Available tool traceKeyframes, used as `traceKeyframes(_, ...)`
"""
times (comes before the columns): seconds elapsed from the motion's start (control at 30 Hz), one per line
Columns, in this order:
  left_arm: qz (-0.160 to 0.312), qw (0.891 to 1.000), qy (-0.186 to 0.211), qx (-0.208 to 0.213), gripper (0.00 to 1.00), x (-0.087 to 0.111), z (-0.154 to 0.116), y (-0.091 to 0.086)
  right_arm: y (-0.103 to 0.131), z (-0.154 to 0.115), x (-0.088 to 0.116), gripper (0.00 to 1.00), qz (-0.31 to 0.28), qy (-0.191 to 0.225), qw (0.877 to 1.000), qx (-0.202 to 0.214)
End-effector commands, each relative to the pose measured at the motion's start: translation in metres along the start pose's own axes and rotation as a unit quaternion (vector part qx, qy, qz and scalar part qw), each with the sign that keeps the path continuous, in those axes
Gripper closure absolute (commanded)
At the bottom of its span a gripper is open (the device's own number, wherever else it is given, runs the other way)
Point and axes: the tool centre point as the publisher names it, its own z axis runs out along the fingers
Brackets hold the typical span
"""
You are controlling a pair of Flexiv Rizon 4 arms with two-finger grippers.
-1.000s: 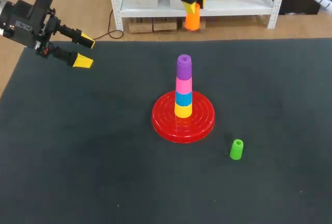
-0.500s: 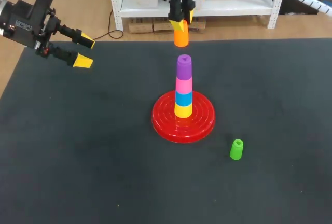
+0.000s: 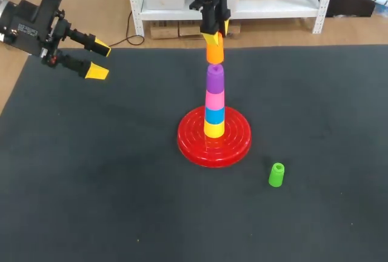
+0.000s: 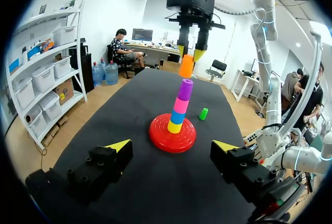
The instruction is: Pick up and stack the cylinders on the red base in this order: pink,purple,orange,green
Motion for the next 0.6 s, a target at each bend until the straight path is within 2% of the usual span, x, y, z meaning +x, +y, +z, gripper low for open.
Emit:
traceKeyframes(0.03, 0.002, 1.000, -0.002, -0.001, 0.00, 0.002, 0.000, 0.000, 0.006, 0.007, 0.009, 1.00, -0.002, -0.021, 1.000, 0.004)
traceKeyframes(0.6, 0.002, 1.000, -0.002, -0.001, 0.00, 0.002, 0.000, 0.000, 0.007, 0.021, 0.004, 1.00, 0.000, -0.015, 1.000, 0.002)
